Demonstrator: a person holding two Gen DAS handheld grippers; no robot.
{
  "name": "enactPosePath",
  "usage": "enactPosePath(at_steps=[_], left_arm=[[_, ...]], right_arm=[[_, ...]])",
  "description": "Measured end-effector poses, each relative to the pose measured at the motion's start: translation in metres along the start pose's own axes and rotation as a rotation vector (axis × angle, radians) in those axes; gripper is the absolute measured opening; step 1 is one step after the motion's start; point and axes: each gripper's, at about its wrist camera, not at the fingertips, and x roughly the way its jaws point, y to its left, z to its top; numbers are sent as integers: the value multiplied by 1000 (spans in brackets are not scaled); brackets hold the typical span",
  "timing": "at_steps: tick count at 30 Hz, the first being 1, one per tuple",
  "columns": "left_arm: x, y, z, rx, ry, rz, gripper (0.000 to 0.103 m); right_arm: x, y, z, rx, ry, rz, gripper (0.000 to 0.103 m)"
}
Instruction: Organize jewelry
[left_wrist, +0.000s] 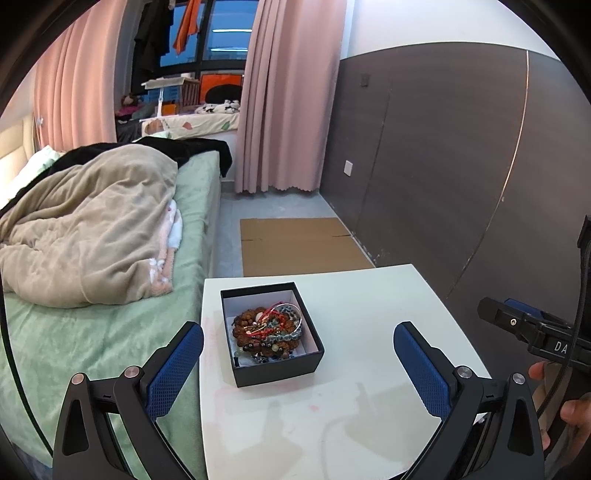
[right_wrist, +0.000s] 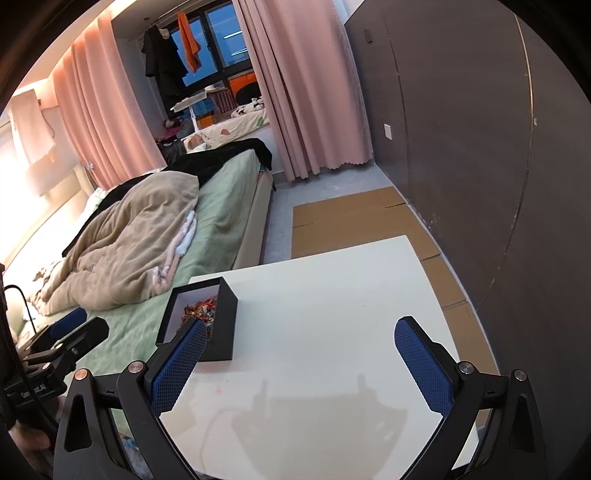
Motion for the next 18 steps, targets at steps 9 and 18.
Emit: enactPosePath(at_steps=[9,18], left_arm=[[2,-3,-2,13,7,0,103],[1,-5,-3,18,11,-5,103]], right_arm=[[0,-2,-1,1,2,-4,103],[0,-5,-2,6,1,-10,103]])
